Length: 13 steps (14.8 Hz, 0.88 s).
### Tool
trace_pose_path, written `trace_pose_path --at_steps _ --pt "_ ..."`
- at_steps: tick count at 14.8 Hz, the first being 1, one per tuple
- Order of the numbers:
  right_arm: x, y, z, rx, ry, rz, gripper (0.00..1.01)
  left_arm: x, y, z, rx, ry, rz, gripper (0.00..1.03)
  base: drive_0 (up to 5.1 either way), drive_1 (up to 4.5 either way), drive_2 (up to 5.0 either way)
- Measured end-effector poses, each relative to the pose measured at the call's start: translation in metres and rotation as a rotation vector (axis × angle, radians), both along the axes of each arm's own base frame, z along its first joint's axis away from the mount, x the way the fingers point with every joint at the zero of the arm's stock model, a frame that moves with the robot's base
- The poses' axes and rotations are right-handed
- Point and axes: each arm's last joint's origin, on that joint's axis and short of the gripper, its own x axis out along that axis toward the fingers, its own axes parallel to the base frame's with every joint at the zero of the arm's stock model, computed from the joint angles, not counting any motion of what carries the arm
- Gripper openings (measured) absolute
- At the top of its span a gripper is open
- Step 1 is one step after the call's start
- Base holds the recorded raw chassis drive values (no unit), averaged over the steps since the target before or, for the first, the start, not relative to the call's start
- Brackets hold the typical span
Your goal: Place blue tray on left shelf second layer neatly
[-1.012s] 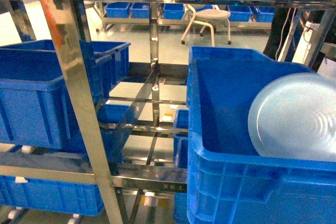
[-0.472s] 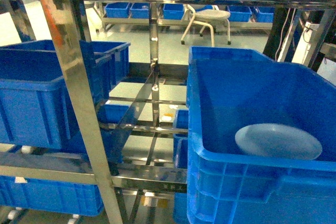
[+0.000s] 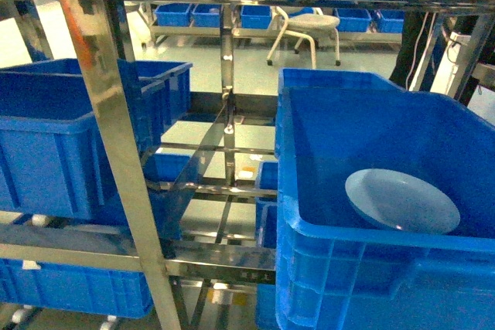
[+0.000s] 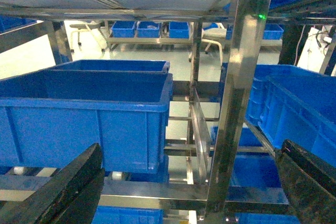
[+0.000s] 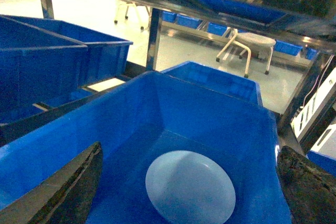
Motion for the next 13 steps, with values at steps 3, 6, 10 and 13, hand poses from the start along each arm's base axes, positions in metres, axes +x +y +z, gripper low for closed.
trace_pose_path --at_steps 3,6,10,13 --pt "-0.04 0.008 0.022 0.029 -0.041 0.01 0.98 0.0 0.0 0.0 0.0 0.0 0.0 0.98 0.0 0.0 0.0" --pt "-0.081 0.018 0.033 0.043 -0.067 0.002 0.98 0.0 0.0 0.0 0.0 0.0 0.001 0.98 0.0 0.0 0.0" --pt "-0.123 0.019 0.035 0.063 -0.074 -0.033 0.98 0.0 0.0 0.0 0.0 0.0 0.0 0.98 0.0 0.0 0.0" --pt "-0.13 0.013 0.025 0.076 -0.043 -0.062 0.98 0.0 0.0 0.0 0.0 0.0 0.0 0.98 0.0 0.0 0.0"
